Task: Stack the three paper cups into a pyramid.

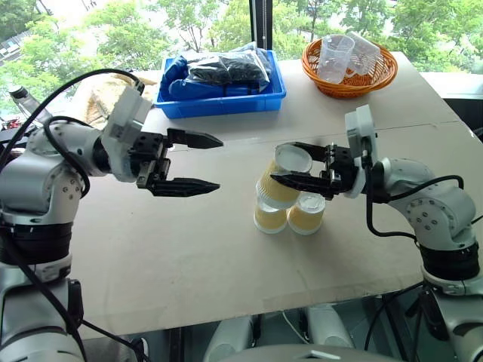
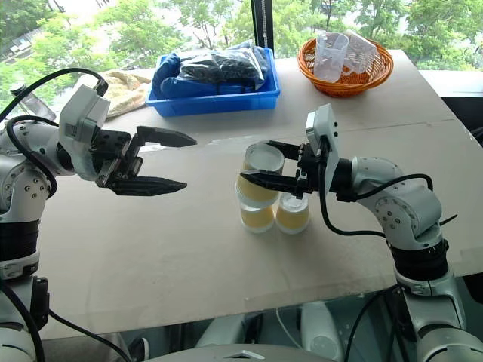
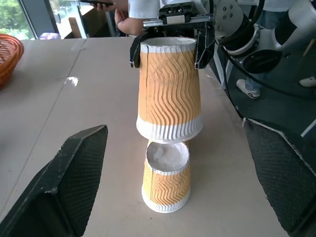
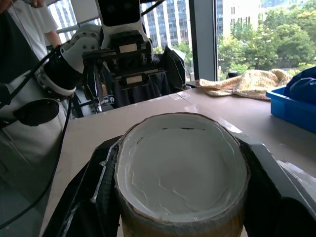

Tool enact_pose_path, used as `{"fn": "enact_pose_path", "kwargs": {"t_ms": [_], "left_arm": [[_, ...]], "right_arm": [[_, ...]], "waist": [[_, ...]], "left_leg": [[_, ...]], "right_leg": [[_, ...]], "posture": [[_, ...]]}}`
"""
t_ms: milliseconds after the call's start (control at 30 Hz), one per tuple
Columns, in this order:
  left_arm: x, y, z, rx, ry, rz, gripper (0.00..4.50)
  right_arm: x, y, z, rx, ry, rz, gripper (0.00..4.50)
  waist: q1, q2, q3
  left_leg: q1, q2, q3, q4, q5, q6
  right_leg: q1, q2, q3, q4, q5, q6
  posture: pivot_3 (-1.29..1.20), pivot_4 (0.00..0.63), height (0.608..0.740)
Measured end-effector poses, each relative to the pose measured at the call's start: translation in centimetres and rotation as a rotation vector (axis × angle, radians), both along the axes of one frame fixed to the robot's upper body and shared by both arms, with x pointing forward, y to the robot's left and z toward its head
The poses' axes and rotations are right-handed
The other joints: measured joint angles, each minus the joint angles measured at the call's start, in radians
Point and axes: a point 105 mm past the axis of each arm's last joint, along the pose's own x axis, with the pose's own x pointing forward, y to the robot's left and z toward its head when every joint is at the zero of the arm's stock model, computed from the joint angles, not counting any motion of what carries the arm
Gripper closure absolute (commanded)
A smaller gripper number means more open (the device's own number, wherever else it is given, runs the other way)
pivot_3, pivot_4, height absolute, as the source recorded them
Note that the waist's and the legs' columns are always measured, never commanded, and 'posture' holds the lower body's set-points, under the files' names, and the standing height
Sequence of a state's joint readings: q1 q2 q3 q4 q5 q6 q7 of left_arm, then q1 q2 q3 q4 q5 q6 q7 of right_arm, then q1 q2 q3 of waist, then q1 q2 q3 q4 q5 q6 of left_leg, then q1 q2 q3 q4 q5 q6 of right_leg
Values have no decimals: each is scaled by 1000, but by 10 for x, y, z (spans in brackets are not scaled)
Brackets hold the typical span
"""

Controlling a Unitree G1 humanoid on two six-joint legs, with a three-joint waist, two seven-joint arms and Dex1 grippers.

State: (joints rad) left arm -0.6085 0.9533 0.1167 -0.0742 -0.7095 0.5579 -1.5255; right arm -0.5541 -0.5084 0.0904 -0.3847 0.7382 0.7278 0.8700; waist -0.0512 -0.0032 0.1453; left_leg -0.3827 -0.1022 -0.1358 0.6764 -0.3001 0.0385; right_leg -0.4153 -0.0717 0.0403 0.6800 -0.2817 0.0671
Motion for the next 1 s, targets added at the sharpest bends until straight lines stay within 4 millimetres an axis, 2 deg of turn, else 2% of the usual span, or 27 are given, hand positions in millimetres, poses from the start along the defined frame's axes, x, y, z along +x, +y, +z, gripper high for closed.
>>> {"fn": "enact_pose_path", "kwargs": {"t_ms": [67,433,700,1000], "left_arm": [[-1,0,-1,1,8,-7,0],[-4,-7,-3,-6,17,-34,0],[-4,-8,-3,-9,19,-33,0],[-4,-7,-5,-9,23,-31,0]], "right_arm": [[3,-4,-8,-37,14,-20,2233],[7,-16,-6,-74,-9,-48,2233],[10,-19,7,-39,-15,-54,2233],[9,-24,3,-59,2,-61,2233]], "waist": [[4,0,0],[9,0,0],[9,0,0],[9,0,0]], "left_leg": [[0,0,0,0,0,0],[-1,0,0,0,0,0],[-1,0,0,0,0,0],[-1,0,0,0,0,0]], "right_leg": [[0,0,0,0,0,0],[0,0,0,0,0,0],[0,0,0,0,0,0],[0,0,0,0,0,0]], "posture": [[0,150,740],[0,150,740],[0,150,740],[0,150,740]]}}
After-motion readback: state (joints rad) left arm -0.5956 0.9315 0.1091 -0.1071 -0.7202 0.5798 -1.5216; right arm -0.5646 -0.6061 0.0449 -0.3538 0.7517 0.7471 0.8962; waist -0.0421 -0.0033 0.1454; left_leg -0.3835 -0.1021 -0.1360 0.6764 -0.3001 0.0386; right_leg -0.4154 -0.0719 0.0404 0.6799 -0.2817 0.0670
